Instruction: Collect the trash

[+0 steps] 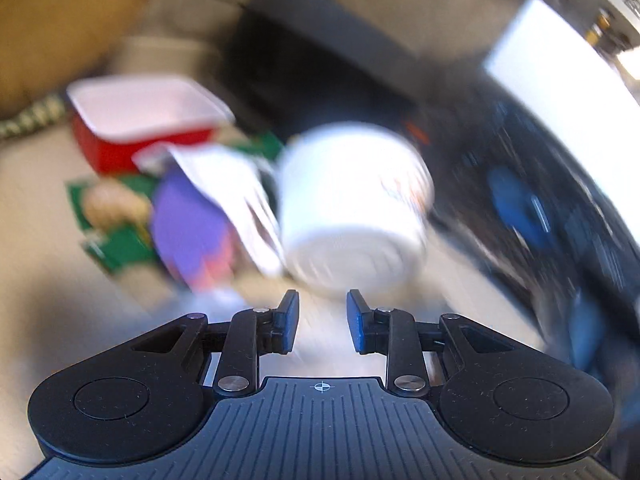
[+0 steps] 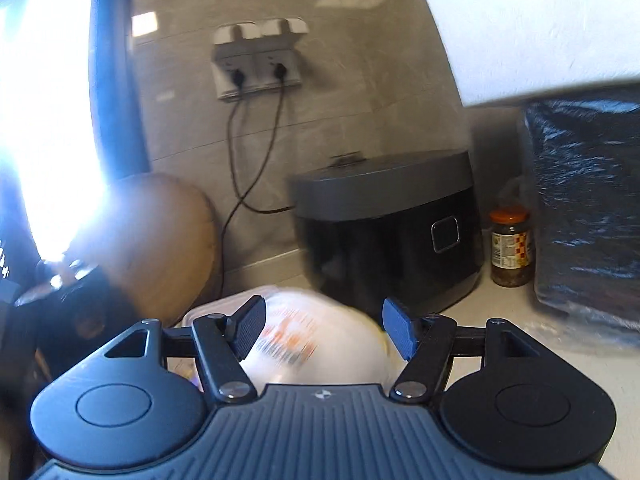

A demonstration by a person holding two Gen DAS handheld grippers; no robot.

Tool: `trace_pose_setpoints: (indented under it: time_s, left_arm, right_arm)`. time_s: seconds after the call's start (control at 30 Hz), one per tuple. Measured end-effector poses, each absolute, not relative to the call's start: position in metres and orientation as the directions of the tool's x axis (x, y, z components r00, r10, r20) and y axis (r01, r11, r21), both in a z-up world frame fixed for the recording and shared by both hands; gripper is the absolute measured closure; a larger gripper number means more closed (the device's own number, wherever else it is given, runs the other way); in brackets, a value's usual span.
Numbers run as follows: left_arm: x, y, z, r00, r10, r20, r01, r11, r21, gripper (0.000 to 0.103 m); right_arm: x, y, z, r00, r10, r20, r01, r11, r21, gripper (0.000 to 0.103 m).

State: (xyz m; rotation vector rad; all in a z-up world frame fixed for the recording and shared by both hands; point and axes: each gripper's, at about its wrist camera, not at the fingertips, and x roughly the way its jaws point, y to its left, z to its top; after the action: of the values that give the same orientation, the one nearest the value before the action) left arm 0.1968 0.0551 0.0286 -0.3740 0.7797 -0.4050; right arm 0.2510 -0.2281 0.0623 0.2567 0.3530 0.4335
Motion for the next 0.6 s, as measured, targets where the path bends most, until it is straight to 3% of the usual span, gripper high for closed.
trace_pose_setpoints:
  time_s: [0.23, 0.33, 0.43, 0.53, 0.6]
  left_arm:
    - [0.198, 0.026, 0.029, 0.653, -0.443, -0.614, 0.254, 0.892, -0.373, 0.073]
    - [0.200, 0.019, 0.037, 0.699, -0.394, -0.597, 0.253, 0.917, -0.309, 0.073]
    - [0.204, 0.007, 0.047, 0.724, -0.375, -0.579, 0.266, 0.926, -0.267, 0.073]
    - [0.212, -0.004, 0.053, 0.720, -0.403, -0.565, 0.293, 0.914, -0.279, 0.073]
    - [0.213, -0.007, 0.058, 0.732, -0.406, -0.547, 0.293, 0.912, -0.286, 0.063]
  right_arm:
    - [0.323, -0.213, 0.043, 0.715, 0.594, -0.370, -0.440, 0.792, 0.423, 0.039]
    - [0.318, -0.209, 0.036, 0.713, 0.589, -0.379, -0.459, 0.802, 0.383, 0.059]
    - [0.317, -0.224, 0.033, 0.683, 0.633, -0.365, -0.463, 0.761, 0.453, 0.077]
    - [0.310, -0.242, 0.025, 0.664, 0.647, -0.374, -0.427, 0.739, 0.521, 0.080]
    - [0.300, -0.250, 0.015, 0.643, 0.672, -0.366, -0.413, 0.708, 0.573, 0.083]
